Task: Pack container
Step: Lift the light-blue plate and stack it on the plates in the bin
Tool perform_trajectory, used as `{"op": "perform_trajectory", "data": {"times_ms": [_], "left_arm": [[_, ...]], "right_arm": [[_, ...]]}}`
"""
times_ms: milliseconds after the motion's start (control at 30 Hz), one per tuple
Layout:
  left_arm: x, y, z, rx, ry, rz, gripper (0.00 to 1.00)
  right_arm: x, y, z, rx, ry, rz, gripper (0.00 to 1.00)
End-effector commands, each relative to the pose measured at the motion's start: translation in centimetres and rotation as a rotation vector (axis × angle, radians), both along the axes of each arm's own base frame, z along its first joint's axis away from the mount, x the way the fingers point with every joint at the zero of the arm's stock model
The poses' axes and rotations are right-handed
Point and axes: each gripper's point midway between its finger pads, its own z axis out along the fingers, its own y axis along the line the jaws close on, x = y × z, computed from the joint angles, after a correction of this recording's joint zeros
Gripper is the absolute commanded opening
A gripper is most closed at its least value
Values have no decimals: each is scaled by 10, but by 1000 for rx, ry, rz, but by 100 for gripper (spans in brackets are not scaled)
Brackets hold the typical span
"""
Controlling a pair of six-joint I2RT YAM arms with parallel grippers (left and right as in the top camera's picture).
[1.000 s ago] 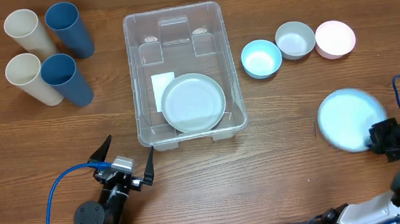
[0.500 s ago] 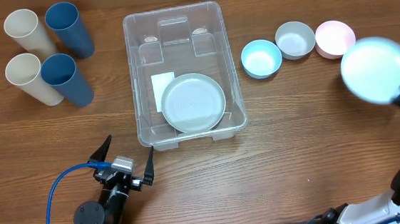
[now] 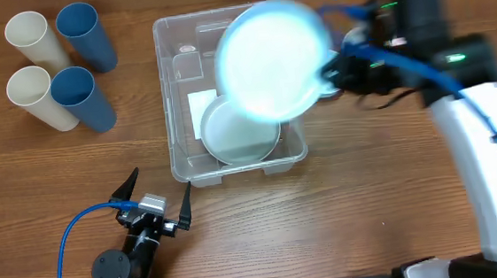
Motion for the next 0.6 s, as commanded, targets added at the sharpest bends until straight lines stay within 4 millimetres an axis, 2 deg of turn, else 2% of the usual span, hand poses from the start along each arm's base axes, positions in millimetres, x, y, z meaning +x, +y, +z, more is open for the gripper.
{"op": "perform_trajectory", "data": {"times_ms": [0, 133, 267, 400, 567], "left_arm": [[0, 2, 0, 11, -8, 9, 100], [0, 2, 0, 11, -8, 9, 100], [0, 2, 0, 11, -8, 9, 100], [0, 2, 0, 11, -8, 9, 100], [0, 2, 0, 11, -8, 9, 100]], "right_arm": [[9, 17, -34, -239, -24, -31, 4], [13, 47, -85, -323, 59, 24, 4], [21, 54, -131, -366, 155, 20, 4], [20, 51, -156, -412, 218, 25, 4], [17, 48, -165, -430, 241, 24, 4]]}}
